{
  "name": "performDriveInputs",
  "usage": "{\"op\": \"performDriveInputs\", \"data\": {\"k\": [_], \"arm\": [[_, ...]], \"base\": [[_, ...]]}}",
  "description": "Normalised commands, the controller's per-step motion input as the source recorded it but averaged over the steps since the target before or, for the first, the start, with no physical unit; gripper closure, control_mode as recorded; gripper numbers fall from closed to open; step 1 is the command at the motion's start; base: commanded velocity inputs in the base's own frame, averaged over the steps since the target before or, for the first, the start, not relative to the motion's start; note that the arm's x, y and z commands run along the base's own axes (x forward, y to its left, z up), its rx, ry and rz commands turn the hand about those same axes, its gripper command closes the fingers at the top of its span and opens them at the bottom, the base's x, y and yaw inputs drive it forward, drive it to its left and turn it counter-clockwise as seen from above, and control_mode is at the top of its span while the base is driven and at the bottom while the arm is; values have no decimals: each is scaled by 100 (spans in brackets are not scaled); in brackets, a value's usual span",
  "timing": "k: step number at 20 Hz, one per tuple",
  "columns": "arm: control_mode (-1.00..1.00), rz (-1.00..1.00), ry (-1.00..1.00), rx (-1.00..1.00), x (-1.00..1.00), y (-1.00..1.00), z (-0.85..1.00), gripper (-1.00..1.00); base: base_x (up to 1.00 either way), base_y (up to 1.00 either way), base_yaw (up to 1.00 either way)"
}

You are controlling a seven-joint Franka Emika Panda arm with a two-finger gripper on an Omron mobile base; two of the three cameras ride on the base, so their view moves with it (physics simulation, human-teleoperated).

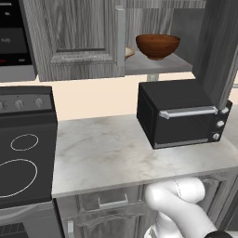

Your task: Move the bowls from the cabinet to the plates on the dining table.

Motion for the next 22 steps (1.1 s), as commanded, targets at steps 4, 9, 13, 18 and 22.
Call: {"op": "performDriveInputs", "data": {"k": [4,9,13,18,22], "arm": [[-100,-31,0,-4,6,43,1,-100],[-100,-35,0,-6,27,35,0,-100],[-100,-37,0,-9,32,28,0,-100],[-100,-37,0,-10,31,25,0,-100],[-100,-34,2,-10,36,16,0,-100]], "base": [[0,0,0],[0,0,0],[0,0,0],[0,0,0],[0,0,0]]}}
